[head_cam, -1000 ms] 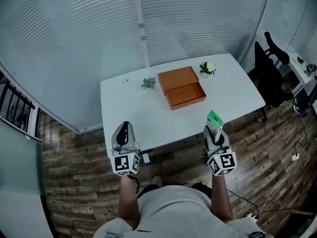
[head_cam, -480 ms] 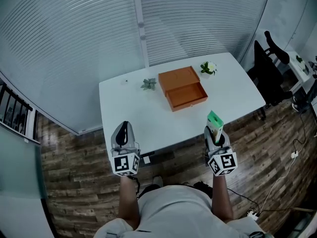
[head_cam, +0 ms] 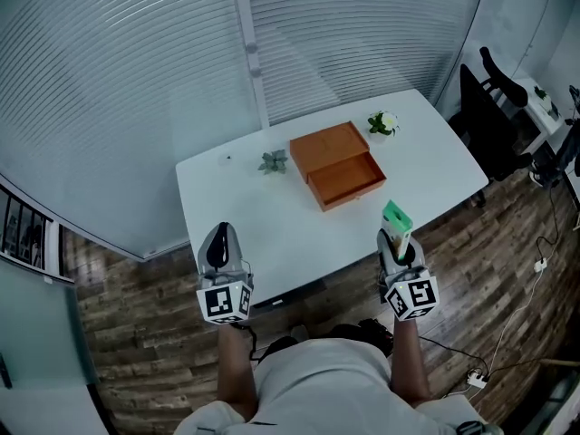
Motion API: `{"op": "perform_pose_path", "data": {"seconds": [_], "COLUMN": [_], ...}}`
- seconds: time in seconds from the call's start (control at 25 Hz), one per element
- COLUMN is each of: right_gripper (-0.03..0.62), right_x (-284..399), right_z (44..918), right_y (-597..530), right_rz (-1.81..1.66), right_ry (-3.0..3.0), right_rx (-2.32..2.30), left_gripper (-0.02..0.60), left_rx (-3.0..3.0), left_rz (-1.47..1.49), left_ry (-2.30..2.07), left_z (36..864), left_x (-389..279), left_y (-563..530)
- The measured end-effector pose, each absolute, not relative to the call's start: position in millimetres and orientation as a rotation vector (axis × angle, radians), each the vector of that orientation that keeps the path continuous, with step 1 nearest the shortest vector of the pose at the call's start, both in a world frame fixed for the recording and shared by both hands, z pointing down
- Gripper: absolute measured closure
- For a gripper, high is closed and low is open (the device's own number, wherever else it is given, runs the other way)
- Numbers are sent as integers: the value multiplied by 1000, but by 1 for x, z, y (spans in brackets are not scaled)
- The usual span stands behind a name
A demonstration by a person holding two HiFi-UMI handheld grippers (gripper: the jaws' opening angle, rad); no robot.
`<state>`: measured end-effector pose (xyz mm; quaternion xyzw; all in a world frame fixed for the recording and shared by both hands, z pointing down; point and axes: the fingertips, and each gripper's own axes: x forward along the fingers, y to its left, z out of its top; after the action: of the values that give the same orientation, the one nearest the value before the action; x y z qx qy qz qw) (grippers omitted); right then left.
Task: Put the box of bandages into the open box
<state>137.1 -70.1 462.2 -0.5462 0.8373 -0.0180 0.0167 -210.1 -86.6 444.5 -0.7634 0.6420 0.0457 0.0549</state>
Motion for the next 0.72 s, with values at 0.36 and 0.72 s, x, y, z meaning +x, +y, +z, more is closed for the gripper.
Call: {"op": "perform_pose_path", "data": {"seconds": [0.36, 0.72], "right_gripper": [502, 502], "right_x": [132, 162], "right_z": [466, 462], "right_y": [-113, -190], "right_rz": [-57, -50], "right_ry": [2608, 2648], "right_rx": [-1739, -1676], "left_gripper": [554, 554], "left_rx": [-2332, -2267], "left_rz": [142, 131], "left_ry": [1947, 1979], "left_z": [448, 445], "left_x": [-221, -192], "left_y": [-134, -190]}}
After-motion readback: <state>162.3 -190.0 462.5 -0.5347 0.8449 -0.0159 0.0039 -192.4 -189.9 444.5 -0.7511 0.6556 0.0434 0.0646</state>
